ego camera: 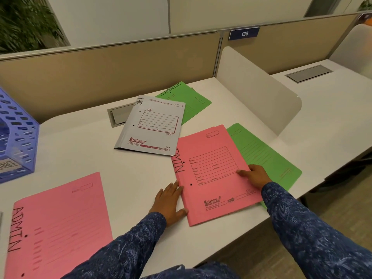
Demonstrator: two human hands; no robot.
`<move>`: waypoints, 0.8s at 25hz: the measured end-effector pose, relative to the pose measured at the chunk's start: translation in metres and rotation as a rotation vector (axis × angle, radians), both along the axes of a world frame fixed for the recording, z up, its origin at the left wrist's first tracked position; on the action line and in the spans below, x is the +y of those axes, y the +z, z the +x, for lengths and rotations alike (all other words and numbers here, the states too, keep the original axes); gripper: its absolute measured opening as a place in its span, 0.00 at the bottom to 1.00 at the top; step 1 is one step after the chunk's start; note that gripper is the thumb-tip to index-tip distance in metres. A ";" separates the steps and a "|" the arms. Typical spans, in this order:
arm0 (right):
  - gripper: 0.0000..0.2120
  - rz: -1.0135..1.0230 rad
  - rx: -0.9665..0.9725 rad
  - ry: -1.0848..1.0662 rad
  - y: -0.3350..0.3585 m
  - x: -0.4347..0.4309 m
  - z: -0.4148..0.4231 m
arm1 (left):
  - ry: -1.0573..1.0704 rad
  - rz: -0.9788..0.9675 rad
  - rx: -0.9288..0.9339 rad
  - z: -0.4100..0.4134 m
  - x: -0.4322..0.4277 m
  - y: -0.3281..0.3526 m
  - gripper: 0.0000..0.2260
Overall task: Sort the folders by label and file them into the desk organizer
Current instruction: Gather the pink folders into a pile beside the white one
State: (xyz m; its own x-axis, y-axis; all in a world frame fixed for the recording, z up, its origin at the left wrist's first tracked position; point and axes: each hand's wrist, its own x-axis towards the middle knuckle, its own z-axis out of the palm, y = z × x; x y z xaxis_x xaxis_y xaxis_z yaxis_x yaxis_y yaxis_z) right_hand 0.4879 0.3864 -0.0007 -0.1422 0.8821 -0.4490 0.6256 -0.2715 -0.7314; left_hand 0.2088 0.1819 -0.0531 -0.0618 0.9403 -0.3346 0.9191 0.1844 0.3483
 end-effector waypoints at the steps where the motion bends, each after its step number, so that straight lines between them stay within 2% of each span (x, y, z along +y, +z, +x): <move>1: 0.12 -0.012 0.001 0.029 0.000 -0.002 0.000 | 0.004 -0.004 -0.005 0.000 0.000 0.000 0.40; 4: 0.11 0.030 0.021 0.068 0.002 -0.007 0.001 | 0.012 -0.009 -0.008 -0.001 0.000 0.002 0.41; 10: 0.12 0.071 0.178 0.062 0.010 -0.016 0.023 | 0.051 -0.015 -0.036 0.002 0.002 0.005 0.39; 15: 0.12 -0.058 0.254 -0.033 0.006 -0.035 0.066 | 0.060 -0.027 -0.050 0.017 0.005 0.008 0.38; 20: 0.14 -0.127 0.375 -0.142 0.000 -0.069 0.088 | 0.042 0.064 -0.202 0.035 0.002 0.020 0.32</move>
State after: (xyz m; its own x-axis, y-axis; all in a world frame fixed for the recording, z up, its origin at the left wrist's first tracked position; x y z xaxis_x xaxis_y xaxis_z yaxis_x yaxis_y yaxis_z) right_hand 0.5760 0.3177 -0.0003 -0.1973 0.8458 -0.4957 0.2725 -0.4383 -0.8565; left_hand 0.2439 0.1837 -0.0330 -0.0391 0.9580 -0.2843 0.8212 0.1929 0.5371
